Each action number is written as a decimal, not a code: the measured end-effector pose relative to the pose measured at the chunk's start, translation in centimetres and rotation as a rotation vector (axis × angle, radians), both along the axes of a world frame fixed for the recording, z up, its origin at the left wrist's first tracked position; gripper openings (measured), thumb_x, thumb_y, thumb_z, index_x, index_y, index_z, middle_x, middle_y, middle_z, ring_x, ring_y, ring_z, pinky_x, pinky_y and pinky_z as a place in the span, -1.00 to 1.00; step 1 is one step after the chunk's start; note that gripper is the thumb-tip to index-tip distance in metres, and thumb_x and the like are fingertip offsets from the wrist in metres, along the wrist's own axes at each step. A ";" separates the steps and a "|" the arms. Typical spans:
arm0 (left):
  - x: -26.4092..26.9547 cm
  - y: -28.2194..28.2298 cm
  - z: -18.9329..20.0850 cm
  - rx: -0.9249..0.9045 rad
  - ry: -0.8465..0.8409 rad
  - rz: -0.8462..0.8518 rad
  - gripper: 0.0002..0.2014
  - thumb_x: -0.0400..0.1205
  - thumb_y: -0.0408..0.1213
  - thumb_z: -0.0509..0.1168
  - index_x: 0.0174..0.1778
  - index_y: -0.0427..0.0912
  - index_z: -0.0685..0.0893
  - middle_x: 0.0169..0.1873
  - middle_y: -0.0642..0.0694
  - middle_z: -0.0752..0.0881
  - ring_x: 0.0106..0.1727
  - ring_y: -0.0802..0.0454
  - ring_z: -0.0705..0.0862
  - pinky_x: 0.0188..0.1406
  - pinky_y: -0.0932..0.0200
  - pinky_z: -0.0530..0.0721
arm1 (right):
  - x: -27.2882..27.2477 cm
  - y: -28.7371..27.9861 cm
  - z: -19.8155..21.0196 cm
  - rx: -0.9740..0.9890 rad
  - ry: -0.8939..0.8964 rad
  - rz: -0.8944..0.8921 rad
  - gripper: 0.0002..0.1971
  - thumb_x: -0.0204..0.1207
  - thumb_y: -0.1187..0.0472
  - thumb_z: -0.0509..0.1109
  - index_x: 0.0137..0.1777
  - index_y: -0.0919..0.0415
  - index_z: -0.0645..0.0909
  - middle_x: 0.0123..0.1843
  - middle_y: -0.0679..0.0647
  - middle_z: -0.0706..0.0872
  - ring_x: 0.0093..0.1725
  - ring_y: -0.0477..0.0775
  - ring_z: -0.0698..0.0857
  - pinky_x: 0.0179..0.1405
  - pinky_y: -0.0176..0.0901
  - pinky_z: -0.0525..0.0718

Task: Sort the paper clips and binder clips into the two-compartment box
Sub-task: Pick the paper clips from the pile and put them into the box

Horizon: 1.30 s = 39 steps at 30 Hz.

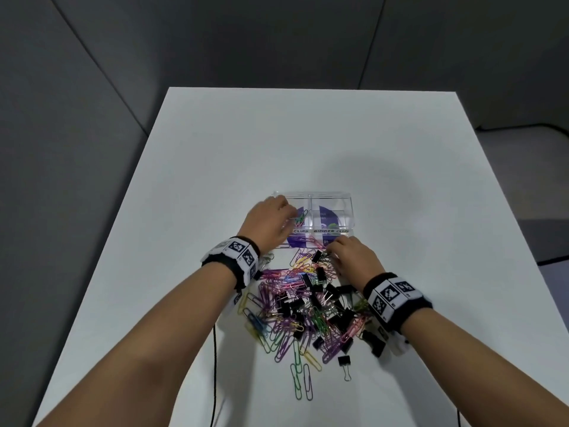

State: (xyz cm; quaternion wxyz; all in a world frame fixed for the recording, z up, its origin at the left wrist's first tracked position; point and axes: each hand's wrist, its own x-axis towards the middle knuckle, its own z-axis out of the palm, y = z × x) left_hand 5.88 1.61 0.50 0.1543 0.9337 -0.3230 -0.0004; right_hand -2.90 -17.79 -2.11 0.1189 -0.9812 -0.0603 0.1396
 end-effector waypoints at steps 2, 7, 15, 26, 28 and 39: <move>-1.4 -0.4 -0.4 0.071 0.031 -0.179 -0.76 0.65 -0.29 0.20 0.11 -0.28 0.71 -0.02 -0.23 0.72 -0.05 -0.18 0.70 -0.16 -0.01 0.74 | 0.1 0.1 0.0 -0.007 0.001 -0.009 -0.76 0.61 0.28 0.25 0.23 0.26 0.60 0.25 0.18 0.63 0.25 0.24 0.57 0.09 0.05 0.62; -2.6 -1.9 -2.7 0.253 0.104 -0.388 -0.55 0.60 -0.48 0.24 0.44 -0.26 0.52 0.32 -0.27 0.63 0.29 -0.25 0.63 0.15 -0.12 0.69 | 0.2 0.6 0.0 -0.023 -0.038 -0.013 -0.80 0.55 0.33 0.30 0.10 0.37 0.65 0.13 0.28 0.68 0.16 0.34 0.61 0.01 0.13 0.63; -2.6 -3.7 -2.6 0.395 0.110 -0.307 -0.63 0.70 -0.37 0.14 0.46 -0.21 0.47 0.33 -0.21 0.55 0.31 -0.20 0.54 0.22 -0.05 0.53 | 0.3 0.3 -0.1 -0.138 -0.044 0.044 -0.70 -0.12 0.38 0.73 -0.46 0.27 0.66 -0.45 0.13 0.70 -0.47 0.18 0.69 -0.64 -0.20 0.59; -4.4 -2.5 -3.3 0.245 0.289 -0.165 -0.62 0.70 -0.14 0.19 0.39 -0.25 0.53 0.30 -0.18 0.51 0.34 -0.12 0.49 0.27 0.05 0.51 | -0.8 0.0 0.1 -0.119 0.050 0.013 -0.81 0.64 0.26 0.17 0.16 0.28 0.53 0.15 0.19 0.64 0.16 0.24 0.58 0.01 0.01 0.56; -4.5 -2.3 -3.5 0.260 0.291 -0.154 -0.67 0.69 -0.21 0.22 0.33 -0.26 0.55 0.30 -0.20 0.51 0.33 -0.14 0.49 0.28 0.07 0.48 | -1.0 0.0 -0.2 -0.111 0.059 -0.013 -0.81 0.64 0.26 0.16 0.15 0.28 0.53 0.15 0.18 0.62 0.16 0.22 0.58 0.00 0.00 0.58; -4.1 -1.8 -2.1 0.363 0.361 -0.124 -0.69 0.69 -0.17 0.23 0.33 -0.16 0.56 0.23 -0.17 0.66 0.25 -0.14 0.62 0.22 0.03 0.55 | -1.2 -0.8 0.9 -0.146 0.060 -0.030 -0.83 0.59 0.39 0.16 0.09 0.31 0.54 0.13 0.20 0.63 0.09 0.24 0.65 -0.09 -0.01 0.58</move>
